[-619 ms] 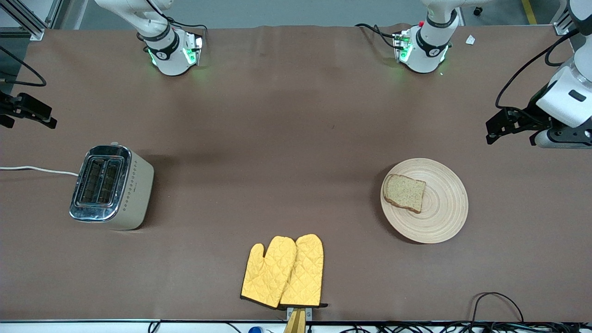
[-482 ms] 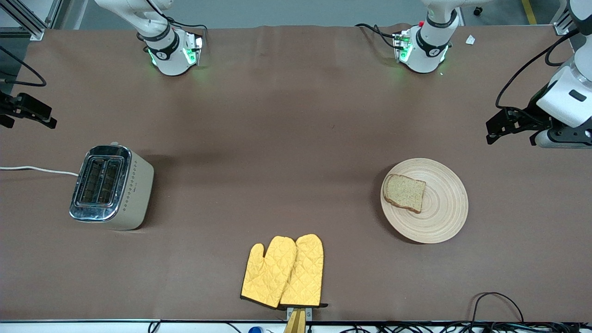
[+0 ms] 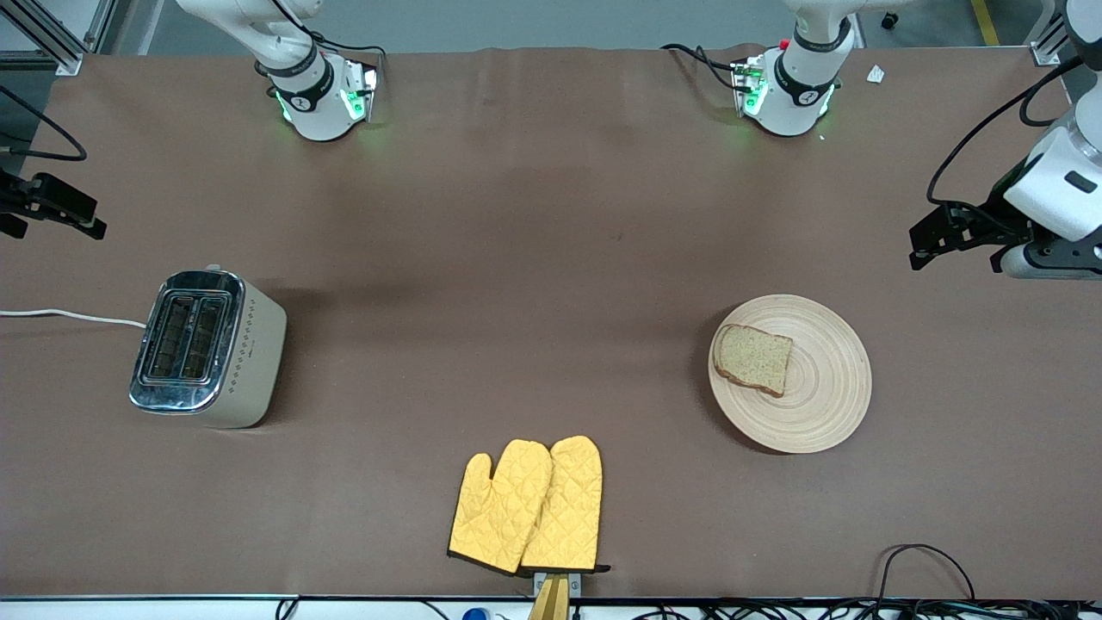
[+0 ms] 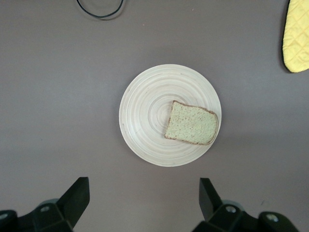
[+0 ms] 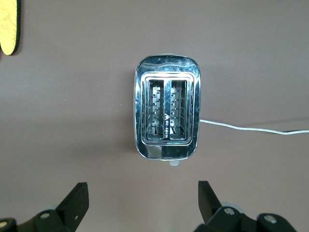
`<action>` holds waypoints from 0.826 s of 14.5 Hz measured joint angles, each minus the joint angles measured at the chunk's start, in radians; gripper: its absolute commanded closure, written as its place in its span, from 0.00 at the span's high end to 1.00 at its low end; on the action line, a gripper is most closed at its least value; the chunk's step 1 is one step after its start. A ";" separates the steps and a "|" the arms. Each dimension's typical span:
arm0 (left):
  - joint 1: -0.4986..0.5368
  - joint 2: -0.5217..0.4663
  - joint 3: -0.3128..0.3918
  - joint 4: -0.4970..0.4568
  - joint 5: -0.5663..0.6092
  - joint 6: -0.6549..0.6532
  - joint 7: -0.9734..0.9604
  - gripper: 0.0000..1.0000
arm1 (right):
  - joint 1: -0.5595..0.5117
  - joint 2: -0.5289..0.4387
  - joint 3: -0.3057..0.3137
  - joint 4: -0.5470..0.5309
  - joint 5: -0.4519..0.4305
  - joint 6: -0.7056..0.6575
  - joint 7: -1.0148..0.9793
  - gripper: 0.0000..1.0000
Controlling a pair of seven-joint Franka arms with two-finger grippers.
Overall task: Move plate and put bread in toaster
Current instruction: 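Lower the left gripper toward the rim of the wooden plate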
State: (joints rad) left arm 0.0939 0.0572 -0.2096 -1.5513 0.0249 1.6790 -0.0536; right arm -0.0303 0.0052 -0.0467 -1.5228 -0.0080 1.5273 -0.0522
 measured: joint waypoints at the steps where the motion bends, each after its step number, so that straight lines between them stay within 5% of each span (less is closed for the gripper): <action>1: 0.017 0.012 0.003 -0.001 -0.010 -0.003 0.002 1.00 | 0.000 0.000 0.000 0.000 0.000 -0.001 0.000 1.00; 8: 0.325 0.306 0.015 -0.011 -0.381 -0.011 0.273 1.00 | 0.002 0.000 -0.001 0.000 0.000 -0.008 0.000 1.00; 12: 0.380 0.504 0.016 -0.004 -0.514 -0.007 0.407 1.00 | 0.002 0.001 -0.001 0.000 0.000 -0.008 0.001 1.00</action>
State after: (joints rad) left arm 0.4735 0.5611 -0.1939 -1.5551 -0.4887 1.6718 0.3532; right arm -0.0281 0.0059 -0.0479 -1.5232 -0.0077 1.5191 -0.0516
